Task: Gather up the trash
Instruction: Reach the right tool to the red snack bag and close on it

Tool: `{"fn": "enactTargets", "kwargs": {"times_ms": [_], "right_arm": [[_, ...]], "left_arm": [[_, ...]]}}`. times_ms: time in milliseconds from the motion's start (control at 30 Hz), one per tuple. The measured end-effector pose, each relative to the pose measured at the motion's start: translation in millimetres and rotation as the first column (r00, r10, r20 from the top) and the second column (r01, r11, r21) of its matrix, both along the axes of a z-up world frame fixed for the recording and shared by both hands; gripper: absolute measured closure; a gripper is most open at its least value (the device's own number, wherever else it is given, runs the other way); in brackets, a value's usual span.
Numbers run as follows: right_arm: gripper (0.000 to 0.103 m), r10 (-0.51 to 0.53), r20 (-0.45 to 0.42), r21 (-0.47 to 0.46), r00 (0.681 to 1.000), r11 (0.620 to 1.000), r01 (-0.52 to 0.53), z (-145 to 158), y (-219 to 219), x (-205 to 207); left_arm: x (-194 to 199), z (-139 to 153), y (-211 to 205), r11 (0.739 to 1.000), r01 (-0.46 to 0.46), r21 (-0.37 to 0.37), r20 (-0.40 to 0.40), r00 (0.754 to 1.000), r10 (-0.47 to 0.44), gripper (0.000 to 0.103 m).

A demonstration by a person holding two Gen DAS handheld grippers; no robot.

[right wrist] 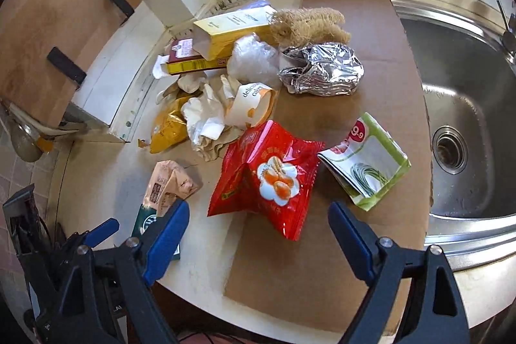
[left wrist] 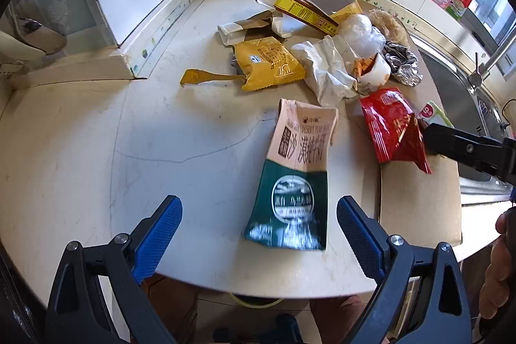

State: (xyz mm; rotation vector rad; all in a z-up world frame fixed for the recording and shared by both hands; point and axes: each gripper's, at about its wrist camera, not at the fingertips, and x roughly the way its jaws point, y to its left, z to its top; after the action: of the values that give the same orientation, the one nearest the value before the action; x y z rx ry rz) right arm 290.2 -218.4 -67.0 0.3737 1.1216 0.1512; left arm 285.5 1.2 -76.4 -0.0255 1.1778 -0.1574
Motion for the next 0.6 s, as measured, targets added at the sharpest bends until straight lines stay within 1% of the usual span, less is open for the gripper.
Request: {"fn": "enactTargets", "kwargs": {"times_ms": [67, 167, 200, 233, 267, 300, 333, 367, 400, 433, 467, 533, 600], "right_arm": [[0.014, -0.015, -0.031, 0.037, 0.999, 0.999, 0.016, -9, -2, 8], [0.014, -0.028, -0.054, 0.05, 0.998, 0.998, 0.031, -16, -3, 16], [0.015, -0.03, -0.064, 0.058, 0.997, 0.998, 0.034, -19, -3, 17], [0.021, -0.029, -0.076, 0.073, 0.997, 0.997, 0.034, -22, -2, 18], [0.028, -0.022, -0.089, 0.087, 0.996, 0.996, 0.029, -24, -1, 19], [0.03, -0.019, -0.086, 0.085, 0.996, 0.996, 0.027, -25, 2, 21], [0.038, -0.015, -0.087, 0.086, 0.996, 0.996, 0.022, -25, 3, 20], [0.046, -0.006, -0.089, 0.097, 0.996, 0.995, 0.015, -25, 5, 20], [0.05, 0.005, -0.098, 0.118, 0.995, 0.993, 0.007, -26, 6, 21], [0.057, 0.01, -0.105, 0.132, 0.994, 0.991, 0.004, -28, 7, 20], [0.07, 0.012, -0.106, 0.143, 0.994, 0.99, 0.003, -28, 7, 19], [0.086, 0.021, -0.111, 0.158, 0.994, 0.987, -0.004, -29, 9, 17], [0.088, 0.026, -0.104, 0.174, 0.994, 0.985, -0.008, -26, 10, 12]], "left_arm": [[8, -5, 0, 1.0, 0.001, -0.015, -0.013, 1.0, -0.001, 0.007], [16, -14, -2, 1.0, 0.005, -0.026, -0.032, 0.999, -0.006, 0.008], [18, -16, -4, 0.999, 0.006, -0.032, -0.039, 0.999, -0.007, 0.014], [21, -19, -4, 0.999, 0.007, -0.037, -0.045, 0.999, -0.008, 0.019], [23, -22, -4, 0.999, 0.007, -0.043, -0.059, 0.998, -0.01, 0.032], [25, -25, -5, 0.998, 0.007, -0.054, -0.072, 0.997, -0.011, 0.045], [24, -25, -5, 0.998, 0.004, -0.055, -0.064, 0.998, -0.008, 0.046], [25, -25, -4, 0.999, 0.005, -0.05, -0.057, 0.998, -0.008, 0.052], [25, -25, -5, 0.999, 0.009, -0.051, -0.058, 0.998, -0.012, 0.054], [24, -25, -5, 0.998, 0.01, -0.058, -0.055, 0.998, -0.014, 0.054], [21, -23, -6, 0.998, 0.011, -0.058, -0.05, 0.999, -0.014, 0.054], [15, -19, -8, 0.999, 0.015, -0.039, -0.029, 0.999, -0.017, 0.055], [7, -12, -12, 0.999, 0.022, -0.023, -0.009, 1.0, -0.023, 0.055]]}}
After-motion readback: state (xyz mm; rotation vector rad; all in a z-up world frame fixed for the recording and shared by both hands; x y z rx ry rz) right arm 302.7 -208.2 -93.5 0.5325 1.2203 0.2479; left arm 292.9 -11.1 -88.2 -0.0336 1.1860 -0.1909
